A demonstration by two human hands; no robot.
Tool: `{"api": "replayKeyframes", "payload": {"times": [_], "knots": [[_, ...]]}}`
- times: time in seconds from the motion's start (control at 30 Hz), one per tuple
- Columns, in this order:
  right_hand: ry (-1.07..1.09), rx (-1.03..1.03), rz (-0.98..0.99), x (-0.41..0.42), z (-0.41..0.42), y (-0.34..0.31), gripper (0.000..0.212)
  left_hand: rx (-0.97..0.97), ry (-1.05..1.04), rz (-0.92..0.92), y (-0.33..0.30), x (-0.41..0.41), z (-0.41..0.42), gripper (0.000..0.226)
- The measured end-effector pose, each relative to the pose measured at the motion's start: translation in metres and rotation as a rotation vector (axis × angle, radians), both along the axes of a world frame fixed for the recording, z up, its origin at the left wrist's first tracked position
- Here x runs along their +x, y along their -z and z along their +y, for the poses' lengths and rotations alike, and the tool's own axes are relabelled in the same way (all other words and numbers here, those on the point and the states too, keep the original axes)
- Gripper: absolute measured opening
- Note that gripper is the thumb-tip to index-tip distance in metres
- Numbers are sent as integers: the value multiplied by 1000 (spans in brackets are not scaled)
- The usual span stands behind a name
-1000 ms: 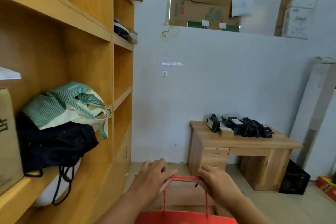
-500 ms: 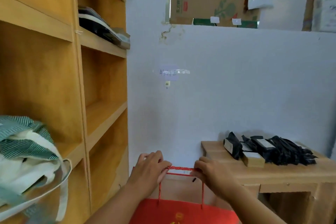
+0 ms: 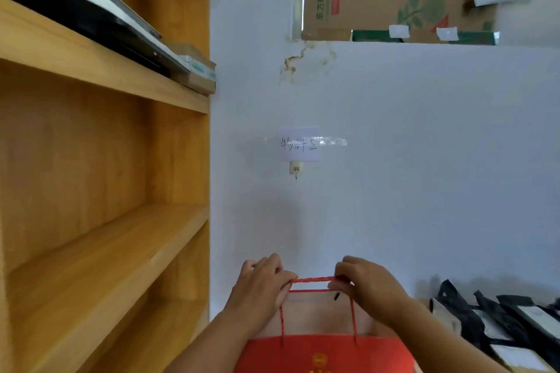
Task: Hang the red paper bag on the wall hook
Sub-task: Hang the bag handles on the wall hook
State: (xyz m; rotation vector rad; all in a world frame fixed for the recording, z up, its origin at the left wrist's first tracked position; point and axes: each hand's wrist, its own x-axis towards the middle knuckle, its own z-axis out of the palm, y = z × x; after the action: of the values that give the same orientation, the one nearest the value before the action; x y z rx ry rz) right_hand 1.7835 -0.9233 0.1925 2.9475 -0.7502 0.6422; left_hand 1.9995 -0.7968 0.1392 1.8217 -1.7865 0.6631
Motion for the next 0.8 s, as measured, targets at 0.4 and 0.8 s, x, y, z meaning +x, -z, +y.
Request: {"api": "replayKeyframes", "payload": {"times": [0.4,0.8], "knots": [[46,24,5,180,-200,-24,23,-18,-9,7,-25,178,-205,27],[1,105,-164,298,-400,-46,27,-100,-49,-56,-68,281,-385,24]]}}
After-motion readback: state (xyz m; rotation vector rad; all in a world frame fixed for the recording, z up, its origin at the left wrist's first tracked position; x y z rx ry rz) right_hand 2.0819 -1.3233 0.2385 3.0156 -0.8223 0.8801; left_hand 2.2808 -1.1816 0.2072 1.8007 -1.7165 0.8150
